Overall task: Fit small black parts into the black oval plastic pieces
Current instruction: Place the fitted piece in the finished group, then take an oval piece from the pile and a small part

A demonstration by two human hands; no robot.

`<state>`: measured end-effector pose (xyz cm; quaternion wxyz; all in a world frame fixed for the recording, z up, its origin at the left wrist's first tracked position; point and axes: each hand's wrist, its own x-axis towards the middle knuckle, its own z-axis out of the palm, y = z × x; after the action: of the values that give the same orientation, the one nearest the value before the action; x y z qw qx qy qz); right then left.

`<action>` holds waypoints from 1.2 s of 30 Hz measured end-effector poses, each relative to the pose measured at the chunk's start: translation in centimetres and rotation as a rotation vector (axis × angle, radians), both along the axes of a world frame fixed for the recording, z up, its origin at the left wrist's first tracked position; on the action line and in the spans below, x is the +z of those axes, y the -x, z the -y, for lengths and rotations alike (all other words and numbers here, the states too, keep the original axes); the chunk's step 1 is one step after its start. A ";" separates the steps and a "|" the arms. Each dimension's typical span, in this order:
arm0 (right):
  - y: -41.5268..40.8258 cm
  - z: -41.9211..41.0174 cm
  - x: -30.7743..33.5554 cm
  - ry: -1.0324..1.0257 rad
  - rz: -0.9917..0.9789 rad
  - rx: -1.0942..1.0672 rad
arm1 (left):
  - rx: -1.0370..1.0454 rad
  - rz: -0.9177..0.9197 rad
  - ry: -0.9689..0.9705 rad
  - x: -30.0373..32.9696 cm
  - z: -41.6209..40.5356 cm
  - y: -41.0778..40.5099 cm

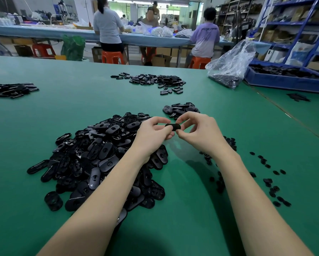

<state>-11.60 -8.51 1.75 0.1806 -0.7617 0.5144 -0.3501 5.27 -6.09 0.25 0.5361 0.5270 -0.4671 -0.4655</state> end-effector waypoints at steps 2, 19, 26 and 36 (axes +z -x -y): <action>0.0 0.2 -0.1 0.034 -0.040 -0.064 | 0.009 0.007 0.012 0.1 0.3 -0.2; -0.7 11.9 -0.2 -0.084 -0.113 -0.483 | -0.065 0.227 0.044 -0.1 0.3 -0.5; -0.8 10.0 0.6 -0.044 -0.111 -0.410 | -0.071 0.229 0.045 -0.2 0.3 -0.7; 1.0 0.5 1.2 -0.392 -0.393 0.053 | -0.062 0.268 0.061 -0.1 0.0 -0.4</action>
<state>-12.64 -9.01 2.96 0.2304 -0.7787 0.5775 -0.0845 5.70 -6.09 0.13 0.4698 0.5532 -0.5647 -0.3929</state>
